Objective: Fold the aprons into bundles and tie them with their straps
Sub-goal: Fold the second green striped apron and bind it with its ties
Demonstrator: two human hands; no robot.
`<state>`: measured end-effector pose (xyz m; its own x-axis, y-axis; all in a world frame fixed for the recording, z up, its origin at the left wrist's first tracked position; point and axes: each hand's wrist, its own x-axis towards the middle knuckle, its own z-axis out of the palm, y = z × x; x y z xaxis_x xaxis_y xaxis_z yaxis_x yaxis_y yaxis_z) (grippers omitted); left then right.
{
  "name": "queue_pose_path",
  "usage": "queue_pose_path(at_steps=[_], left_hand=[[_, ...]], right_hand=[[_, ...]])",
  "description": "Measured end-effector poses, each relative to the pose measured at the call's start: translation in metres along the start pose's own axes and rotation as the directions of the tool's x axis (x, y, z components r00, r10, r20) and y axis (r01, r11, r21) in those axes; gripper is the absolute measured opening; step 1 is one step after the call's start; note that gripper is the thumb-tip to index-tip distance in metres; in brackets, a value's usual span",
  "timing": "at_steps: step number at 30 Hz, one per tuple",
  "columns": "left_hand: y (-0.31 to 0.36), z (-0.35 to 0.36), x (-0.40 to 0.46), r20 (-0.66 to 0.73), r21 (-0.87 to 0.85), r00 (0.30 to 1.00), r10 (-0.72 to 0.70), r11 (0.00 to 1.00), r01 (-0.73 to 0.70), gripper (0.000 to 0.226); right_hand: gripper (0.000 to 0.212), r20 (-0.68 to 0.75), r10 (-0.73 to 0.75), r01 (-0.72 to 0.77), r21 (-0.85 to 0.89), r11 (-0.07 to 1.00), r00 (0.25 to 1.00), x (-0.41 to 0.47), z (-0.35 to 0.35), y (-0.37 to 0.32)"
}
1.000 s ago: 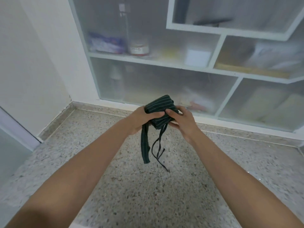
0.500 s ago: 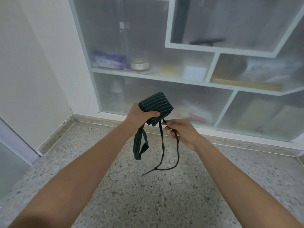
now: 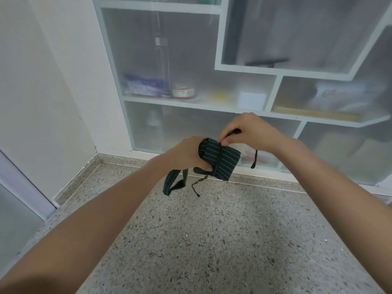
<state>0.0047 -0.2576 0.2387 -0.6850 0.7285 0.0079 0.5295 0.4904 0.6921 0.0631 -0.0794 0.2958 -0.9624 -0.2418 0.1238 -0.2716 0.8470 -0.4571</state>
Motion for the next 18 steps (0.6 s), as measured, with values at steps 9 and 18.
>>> queue_pose_path(at_steps=[9, 18], left_hand=[[0.010, -0.012, -0.005, -0.019, -0.534, 1.000, 0.004, 0.846, -0.013, 0.043], [0.015, -0.005, -0.001, -0.006, -0.781, 0.999, -0.039, 0.624, 0.019, 0.049]], right_hand=[[0.025, -0.095, 0.427, -0.140, 0.863, 0.486, 0.899, -0.010, 0.046, 0.018], [0.019, -0.058, 0.489, -0.200, 0.866, 0.459, 0.870, -0.009, 0.070, 0.020]])
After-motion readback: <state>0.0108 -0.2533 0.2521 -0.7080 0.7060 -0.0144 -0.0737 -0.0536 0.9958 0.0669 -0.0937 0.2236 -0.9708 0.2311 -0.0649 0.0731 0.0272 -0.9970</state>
